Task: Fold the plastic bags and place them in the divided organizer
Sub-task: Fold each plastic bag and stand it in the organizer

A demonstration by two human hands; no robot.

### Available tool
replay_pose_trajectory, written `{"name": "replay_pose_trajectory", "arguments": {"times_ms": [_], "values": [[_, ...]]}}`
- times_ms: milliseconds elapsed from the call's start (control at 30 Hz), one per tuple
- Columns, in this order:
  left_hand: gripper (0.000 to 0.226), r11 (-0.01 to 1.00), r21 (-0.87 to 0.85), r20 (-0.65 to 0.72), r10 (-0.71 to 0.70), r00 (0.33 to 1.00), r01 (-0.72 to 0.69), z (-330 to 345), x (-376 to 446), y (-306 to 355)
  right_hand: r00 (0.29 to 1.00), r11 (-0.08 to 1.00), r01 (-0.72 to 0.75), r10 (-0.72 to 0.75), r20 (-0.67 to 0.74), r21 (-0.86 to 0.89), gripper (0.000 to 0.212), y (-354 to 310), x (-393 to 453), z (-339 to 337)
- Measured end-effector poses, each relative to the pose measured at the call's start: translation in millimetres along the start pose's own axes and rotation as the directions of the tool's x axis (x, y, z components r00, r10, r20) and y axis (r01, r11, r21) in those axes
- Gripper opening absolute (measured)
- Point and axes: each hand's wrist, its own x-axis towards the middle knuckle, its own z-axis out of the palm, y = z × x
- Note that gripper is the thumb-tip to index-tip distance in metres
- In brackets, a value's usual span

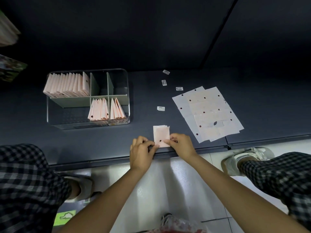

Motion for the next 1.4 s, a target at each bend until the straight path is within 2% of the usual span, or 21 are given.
{"name": "replay_pose_trajectory", "arguments": {"times_ms": [100,233,333,400,433,500,567,633,700,800,967,1033,1100,1200,1233,1300,1333,1400], "values": [[0.025,0.995,0.019,0.010,-0.102,0.995,0.102,4,3,3,0.998,0.994,-0.069,0.070,0.010,-0.085,0.038,-5,8,2],[0.029,0.987,0.100,0.026,-0.132,0.991,0.129,6,7,8,0.988,0.982,-0.151,0.155,0.026,-0.114,0.045,-10,14,1],[0.027,0.968,0.175,-0.025,-0.180,0.983,0.181,6,5,14,0.980,0.971,-0.187,0.194,0.039,-0.151,0.050,-14,16,-1],[0.023,0.968,0.158,-0.080,-0.183,0.980,0.193,3,4,18,0.975,0.965,-0.210,0.218,0.037,-0.158,0.051,-16,17,-1],[0.022,0.982,0.128,-0.106,-0.123,0.987,0.136,1,3,18,0.974,0.964,-0.216,0.224,0.037,-0.156,0.051,-16,17,-1],[0.026,0.987,0.104,-0.086,0.130,0.988,-0.121,-1,3,18,0.973,0.963,-0.221,0.228,0.033,-0.151,0.050,-16,17,0],[0.046,0.909,0.160,0.107,0.371,0.923,-0.384,2,2,15,0.974,0.965,-0.216,0.223,0.030,-0.151,0.051,-16,17,0],[0.068,0.821,0.300,0.300,0.403,0.865,-0.486,6,0,8,0.976,0.965,-0.208,0.217,0.036,-0.158,0.049,-18,17,-1],[0.078,0.771,0.417,0.387,0.328,0.862,-0.481,8,-1,-3,0.975,0.963,-0.210,0.220,0.041,-0.168,0.037,-20,16,-2],[0.084,0.712,0.481,0.464,0.289,0.838,-0.512,6,0,-10,0.965,0.949,-0.257,0.261,-0.005,-0.182,0.016,-22,11,0],[0.084,0.701,0.493,0.476,0.277,0.835,-0.514,5,1,-8,0.945,0.941,-0.327,0.324,-0.042,-0.084,0.032,-20,-6,4],[0.085,0.726,0.476,0.455,0.281,0.845,-0.497,4,1,-8,0.944,0.944,-0.330,0.330,-0.032,0.011,0.032,-21,-10,3],[0.082,0.787,0.396,0.408,0.311,0.858,-0.474,1,5,-7,0.933,0.919,-0.347,0.358,-0.028,0.187,0.035,-25,-11,0],[0.055,0.828,0.260,0.217,0.451,0.866,-0.497,-10,10,0,0.914,0.852,-0.392,0.402,0.046,0.347,0.038,-32,-12,-11],[0.045,0.832,0.226,0.159,0.481,0.862,-0.506,-12,13,1,0.914,0.843,-0.399,0.398,0.080,0.361,0.036,-33,-13,-15],[0.035,0.870,0.120,0.170,0.457,0.873,-0.479,-19,18,7,0.935,0.868,-0.353,0.339,0.104,0.348,0.028,-35,-17,-21],[0.035,0.881,0.102,0.205,0.436,0.876,-0.462,-22,19,10,0.961,0.917,-0.275,0.268,0.064,0.289,0.024,-35,-20,-24],[0.034,0.886,0.099,0.268,0.414,0.870,-0.452,-25,26,16,0.998,1.000,-0.023,0.023,-0.051,-0.004,0.025,-34,-24,-28]]}}
